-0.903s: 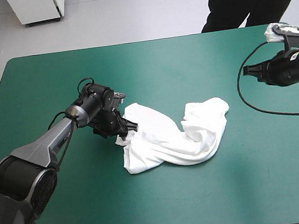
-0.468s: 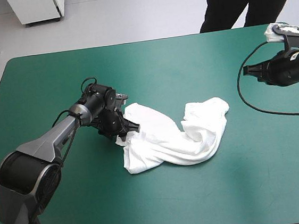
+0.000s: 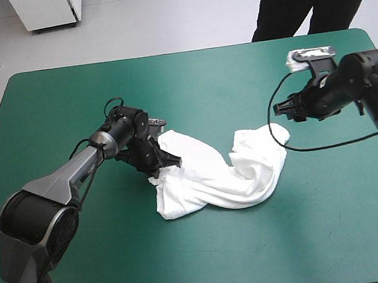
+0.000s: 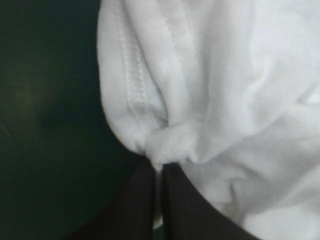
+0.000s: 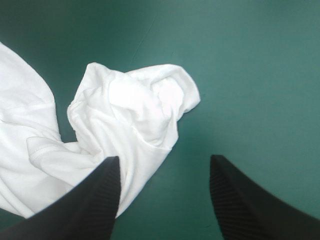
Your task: Fold the cloth
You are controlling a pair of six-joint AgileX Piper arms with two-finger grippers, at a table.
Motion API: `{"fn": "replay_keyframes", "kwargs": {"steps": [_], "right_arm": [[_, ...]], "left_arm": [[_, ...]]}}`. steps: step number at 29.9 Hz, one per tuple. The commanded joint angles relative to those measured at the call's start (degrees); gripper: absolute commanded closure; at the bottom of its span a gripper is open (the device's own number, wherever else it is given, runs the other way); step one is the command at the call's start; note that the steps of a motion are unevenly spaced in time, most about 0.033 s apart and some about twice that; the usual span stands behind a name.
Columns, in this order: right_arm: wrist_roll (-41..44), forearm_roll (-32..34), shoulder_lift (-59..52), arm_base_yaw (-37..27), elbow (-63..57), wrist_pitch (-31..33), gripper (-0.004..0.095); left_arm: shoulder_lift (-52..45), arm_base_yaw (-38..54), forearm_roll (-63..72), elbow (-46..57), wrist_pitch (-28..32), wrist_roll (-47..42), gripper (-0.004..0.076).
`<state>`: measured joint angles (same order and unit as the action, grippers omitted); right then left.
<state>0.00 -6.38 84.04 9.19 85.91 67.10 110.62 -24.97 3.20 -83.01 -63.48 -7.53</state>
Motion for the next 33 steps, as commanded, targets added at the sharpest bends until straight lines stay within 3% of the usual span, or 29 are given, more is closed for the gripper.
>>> {"fn": "replay_keyframes", "kwargs": {"steps": [1,4,12,33], "right_arm": [[5.3,0.8,3.3,1.8,2.6,-0.6,0.0311],[6.4,0.8,7.3,1.8,5.4,0.0,0.0356],[6.5,4.4,16.6,1.8,13.5,2.0,0.0357],[5.0,3.5,31.0,0.2,13.7,0.4,0.036]], "left_arm": [[-0.6,-0.1,-0.9,0.0,0.7,1.0,0.0734],[-0.6,-0.1,-0.9,0.0,0.7,1.2,0.0734],[-0.6,-0.1,-0.9,0.0,1.3,1.2,0.0734],[-0.6,-0.1,-0.8,0.0,0.9,1.2,0.0734]]}}
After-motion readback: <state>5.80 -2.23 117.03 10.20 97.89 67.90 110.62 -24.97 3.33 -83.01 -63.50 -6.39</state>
